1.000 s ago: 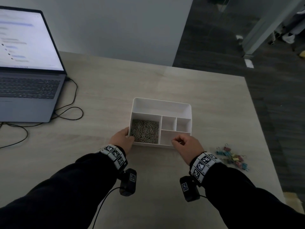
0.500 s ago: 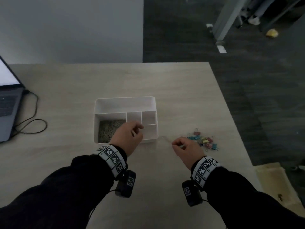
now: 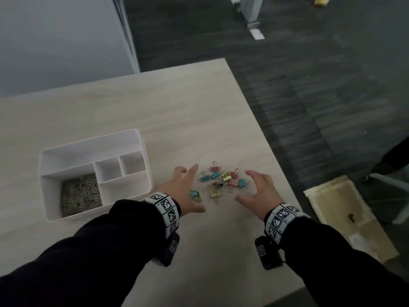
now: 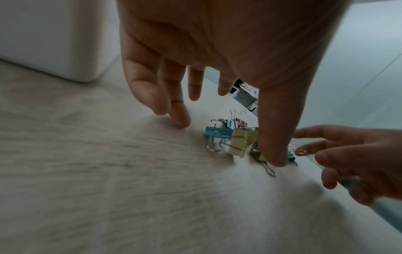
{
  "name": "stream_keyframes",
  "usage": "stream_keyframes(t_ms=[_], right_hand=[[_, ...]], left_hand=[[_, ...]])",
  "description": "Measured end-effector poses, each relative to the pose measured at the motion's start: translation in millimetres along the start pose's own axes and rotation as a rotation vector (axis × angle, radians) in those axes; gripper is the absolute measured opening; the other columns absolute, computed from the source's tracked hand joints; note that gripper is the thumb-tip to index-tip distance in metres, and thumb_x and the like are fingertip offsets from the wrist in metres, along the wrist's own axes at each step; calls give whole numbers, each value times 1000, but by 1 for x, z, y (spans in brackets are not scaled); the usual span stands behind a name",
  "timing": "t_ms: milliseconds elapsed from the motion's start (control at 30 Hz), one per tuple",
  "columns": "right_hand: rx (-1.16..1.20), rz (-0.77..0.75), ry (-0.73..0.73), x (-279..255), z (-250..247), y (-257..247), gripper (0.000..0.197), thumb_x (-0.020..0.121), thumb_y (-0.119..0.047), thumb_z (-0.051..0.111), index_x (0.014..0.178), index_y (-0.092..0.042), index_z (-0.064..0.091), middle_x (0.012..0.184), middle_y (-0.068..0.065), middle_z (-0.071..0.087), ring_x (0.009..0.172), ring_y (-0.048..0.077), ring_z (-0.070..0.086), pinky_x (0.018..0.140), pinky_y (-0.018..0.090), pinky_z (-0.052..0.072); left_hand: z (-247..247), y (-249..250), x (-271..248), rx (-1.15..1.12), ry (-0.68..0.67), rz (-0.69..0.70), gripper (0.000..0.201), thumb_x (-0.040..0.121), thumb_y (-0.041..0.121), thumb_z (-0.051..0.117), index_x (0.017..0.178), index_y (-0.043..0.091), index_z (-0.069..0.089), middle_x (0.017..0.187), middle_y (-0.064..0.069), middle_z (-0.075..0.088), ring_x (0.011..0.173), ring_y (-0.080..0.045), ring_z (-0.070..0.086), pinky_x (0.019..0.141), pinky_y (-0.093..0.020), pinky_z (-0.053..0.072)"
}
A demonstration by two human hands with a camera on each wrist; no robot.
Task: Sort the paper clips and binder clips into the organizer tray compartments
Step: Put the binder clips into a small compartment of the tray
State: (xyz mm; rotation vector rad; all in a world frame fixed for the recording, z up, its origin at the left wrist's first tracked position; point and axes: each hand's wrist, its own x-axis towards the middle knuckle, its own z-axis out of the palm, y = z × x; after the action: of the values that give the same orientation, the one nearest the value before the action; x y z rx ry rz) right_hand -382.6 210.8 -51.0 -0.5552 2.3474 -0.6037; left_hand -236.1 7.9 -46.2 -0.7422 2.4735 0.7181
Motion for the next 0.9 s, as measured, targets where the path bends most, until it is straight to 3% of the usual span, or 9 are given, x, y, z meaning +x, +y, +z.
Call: stream_keyframes(t_ms=[100,233,433,633,800,900], right_hand=[[-72,-5,-79,10,-1,-9,90,64,-46,78,139,-45,28,141,-9,20,115,17,52,99,30,45],[-144,-78,-100,26,3,-19,86,66,-45,75,137,-48,27,137,-7,22,104,19,59,95,35,51],[-281,-203,-121,35,13,-25,42,79,-33,63,119,-36,48,123,0,36,87,26,61,81,37,54],[-277,-237,-115,28,15,-24,14,86,-30,58,99,-31,55,107,-2,46,79,24,60,75,36,54],[-232,-236,-97,26,13,-26,5,87,-22,59,91,-23,62,99,0,53,85,21,58,83,36,51],[-202,-221,-68,25,12,-29,3,86,-19,62,84,-22,63,91,-1,53,85,20,57,80,30,47]], left_hand=[[3,11,15,33,-8,8,115,56,57,80,142,43,4,137,0,21,91,-23,60,78,-40,56],[6,23,25,60,16,25,92,64,50,75,139,37,23,126,-2,29,83,-26,61,75,-38,57],[8,20,26,54,21,38,52,77,56,65,120,31,49,117,1,42,91,-23,60,79,-33,50],[16,3,25,120,23,7,25,87,59,37,94,37,47,98,8,50,87,-22,60,79,-44,52],[14,-3,16,11,44,-7,17,91,44,48,92,32,59,96,7,60,93,-20,59,84,-40,50],[10,-8,6,-84,98,-21,16,90,41,53,91,29,63,95,7,65,92,-17,59,82,-34,48]])
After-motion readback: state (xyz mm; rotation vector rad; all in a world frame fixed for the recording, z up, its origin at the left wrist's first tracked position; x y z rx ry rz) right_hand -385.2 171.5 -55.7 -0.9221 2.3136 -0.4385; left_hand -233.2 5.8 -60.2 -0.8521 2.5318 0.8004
